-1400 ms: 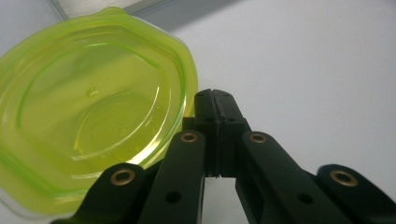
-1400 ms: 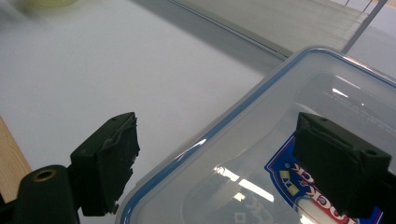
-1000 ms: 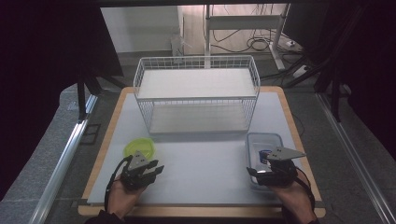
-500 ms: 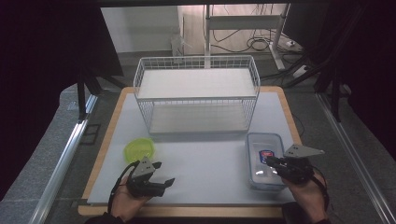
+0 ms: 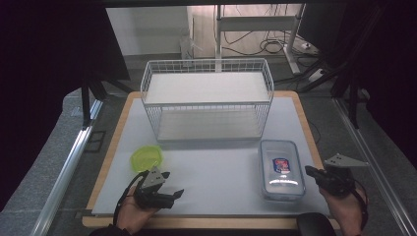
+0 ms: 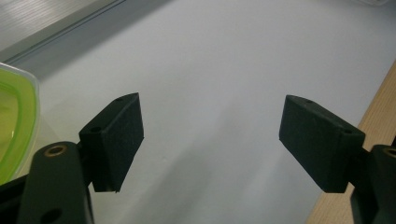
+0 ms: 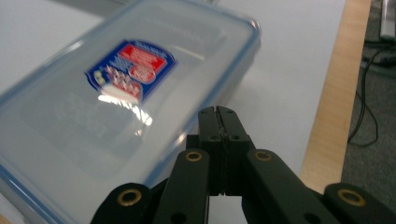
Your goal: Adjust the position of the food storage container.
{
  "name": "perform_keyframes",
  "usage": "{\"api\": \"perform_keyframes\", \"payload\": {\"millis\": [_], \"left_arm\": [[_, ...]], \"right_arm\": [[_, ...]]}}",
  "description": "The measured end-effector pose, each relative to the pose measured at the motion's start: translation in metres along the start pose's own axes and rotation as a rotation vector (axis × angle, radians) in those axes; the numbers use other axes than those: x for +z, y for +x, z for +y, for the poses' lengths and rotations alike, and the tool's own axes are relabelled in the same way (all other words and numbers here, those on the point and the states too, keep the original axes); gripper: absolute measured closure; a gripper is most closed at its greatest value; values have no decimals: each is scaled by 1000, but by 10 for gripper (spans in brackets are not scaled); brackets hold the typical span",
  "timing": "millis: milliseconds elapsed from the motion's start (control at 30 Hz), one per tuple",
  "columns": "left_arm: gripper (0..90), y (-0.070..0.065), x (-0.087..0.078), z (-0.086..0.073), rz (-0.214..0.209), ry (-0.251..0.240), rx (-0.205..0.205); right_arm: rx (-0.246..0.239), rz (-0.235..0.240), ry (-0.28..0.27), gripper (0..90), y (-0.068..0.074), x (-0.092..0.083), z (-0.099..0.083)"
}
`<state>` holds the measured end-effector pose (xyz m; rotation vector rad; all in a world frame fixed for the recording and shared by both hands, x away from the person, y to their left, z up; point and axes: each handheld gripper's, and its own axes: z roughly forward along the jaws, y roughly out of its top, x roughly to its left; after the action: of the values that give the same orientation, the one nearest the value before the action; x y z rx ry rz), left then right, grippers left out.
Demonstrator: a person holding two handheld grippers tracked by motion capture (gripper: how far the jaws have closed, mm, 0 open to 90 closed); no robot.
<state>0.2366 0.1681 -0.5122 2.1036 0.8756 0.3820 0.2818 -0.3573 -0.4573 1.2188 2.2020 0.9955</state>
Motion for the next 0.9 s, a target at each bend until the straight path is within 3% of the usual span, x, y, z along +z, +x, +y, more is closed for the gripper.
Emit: {"api": "perform_keyframes", "payload": {"millis": [133, 300, 533, 900], "left_arm": [[215, -1, 1, 0, 4, 9, 11], [214, -2, 2, 0, 6, 19, 18], [215, -2, 3, 0, 10, 29, 30], [216, -4, 4, 0, 12, 35, 38]], "right_arm": [[18, 9, 36, 900, -1, 1, -10], [7, 35, 61, 900, 7, 1, -14], [-3, 6, 70, 900, 13, -1, -15], [-24, 94, 66, 900, 28, 3, -14]]}}
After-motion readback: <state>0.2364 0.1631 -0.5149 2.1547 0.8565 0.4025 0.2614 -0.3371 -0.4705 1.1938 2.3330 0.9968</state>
